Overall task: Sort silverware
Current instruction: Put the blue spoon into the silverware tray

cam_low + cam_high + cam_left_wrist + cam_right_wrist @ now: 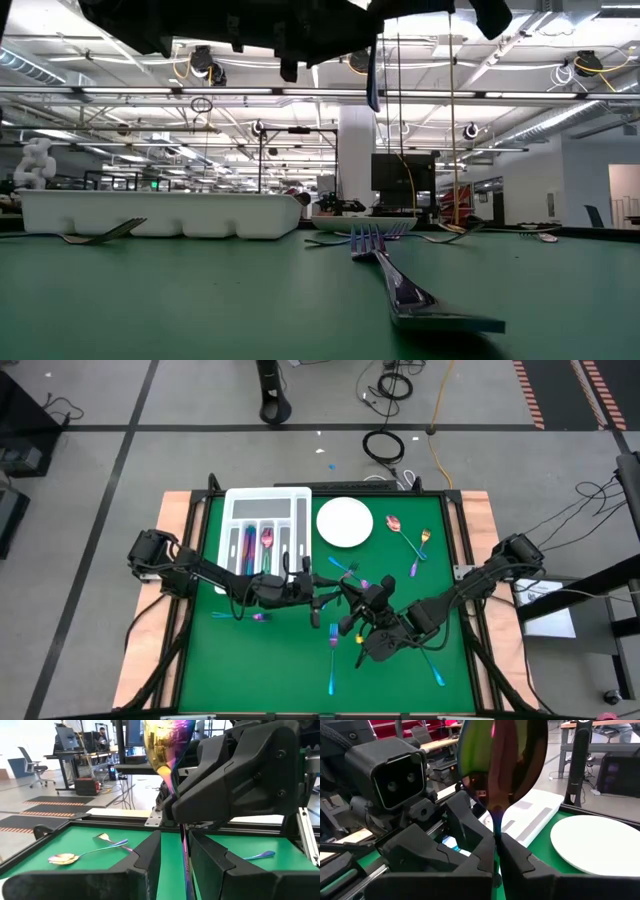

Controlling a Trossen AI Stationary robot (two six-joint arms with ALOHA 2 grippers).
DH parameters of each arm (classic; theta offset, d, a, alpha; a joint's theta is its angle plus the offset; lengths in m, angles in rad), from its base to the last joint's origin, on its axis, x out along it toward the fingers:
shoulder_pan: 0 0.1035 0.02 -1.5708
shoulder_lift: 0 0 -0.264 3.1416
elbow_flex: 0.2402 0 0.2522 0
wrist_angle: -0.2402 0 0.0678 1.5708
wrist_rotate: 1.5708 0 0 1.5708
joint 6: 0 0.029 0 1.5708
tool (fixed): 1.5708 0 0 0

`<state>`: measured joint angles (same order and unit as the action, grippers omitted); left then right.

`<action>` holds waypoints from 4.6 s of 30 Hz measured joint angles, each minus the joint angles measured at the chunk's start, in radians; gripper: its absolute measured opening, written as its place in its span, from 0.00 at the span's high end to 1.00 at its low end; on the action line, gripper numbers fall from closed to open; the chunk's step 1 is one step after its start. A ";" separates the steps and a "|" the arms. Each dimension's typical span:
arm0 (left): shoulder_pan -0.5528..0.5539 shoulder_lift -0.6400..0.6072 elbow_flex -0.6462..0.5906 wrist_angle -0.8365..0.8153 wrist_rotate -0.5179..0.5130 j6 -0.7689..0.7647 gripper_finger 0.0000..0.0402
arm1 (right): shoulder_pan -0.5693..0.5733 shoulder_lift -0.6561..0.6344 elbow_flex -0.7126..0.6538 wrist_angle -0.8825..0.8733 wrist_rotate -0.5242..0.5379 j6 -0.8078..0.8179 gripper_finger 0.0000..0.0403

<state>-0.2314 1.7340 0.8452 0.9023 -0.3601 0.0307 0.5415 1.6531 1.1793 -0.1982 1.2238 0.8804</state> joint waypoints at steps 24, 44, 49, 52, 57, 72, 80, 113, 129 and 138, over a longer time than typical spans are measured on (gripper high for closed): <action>-0.001 0.000 0.000 -0.019 -0.026 0.030 0.99 | -0.005 -0.004 0.000 0.001 -0.030 -0.038 0.85; 0.016 -0.178 0.000 -0.228 -0.032 0.000 1.00 | 0.123 -0.054 0.000 -0.037 -0.079 -0.126 0.63; 0.046 -0.336 0.000 -0.418 0.015 -0.098 1.00 | 0.153 -0.054 0.000 -0.040 -0.079 -0.164 0.63; 0.071 -0.439 0.000 -0.548 0.045 -0.169 1.00 | 0.158 -0.054 0.000 -0.053 -0.077 -0.183 0.63; 0.103 -0.583 0.000 -0.788 0.043 -0.325 1.00 | 0.155 -0.066 0.000 -0.083 -0.074 -0.299 0.63; 0.253 -0.697 0.000 -1.396 -0.056 -0.810 1.00 | 0.177 -0.202 0.000 -0.673 -0.179 0.002 0.63; 0.393 -0.687 -0.100 -1.437 0.059 -0.882 1.00 | 0.180 -0.214 0.000 -0.749 -0.178 0.080 0.63; 0.619 -0.671 -0.363 -1.161 0.355 -1.060 1.00 | 0.176 -0.214 0.000 -0.725 -0.174 0.076 0.63; 0.665 -0.503 -0.363 -1.126 0.390 -1.037 1.00 | 0.171 -0.213 0.000 -0.696 -0.178 0.042 0.63; 0.664 -0.495 -0.363 -1.110 0.418 -1.014 1.00 | 0.171 -0.213 0.000 -0.694 -0.179 0.042 0.63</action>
<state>0.4324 1.2388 0.4824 -0.2073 0.0576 -0.9838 0.7124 1.4399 1.1797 -0.8925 1.0451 0.9222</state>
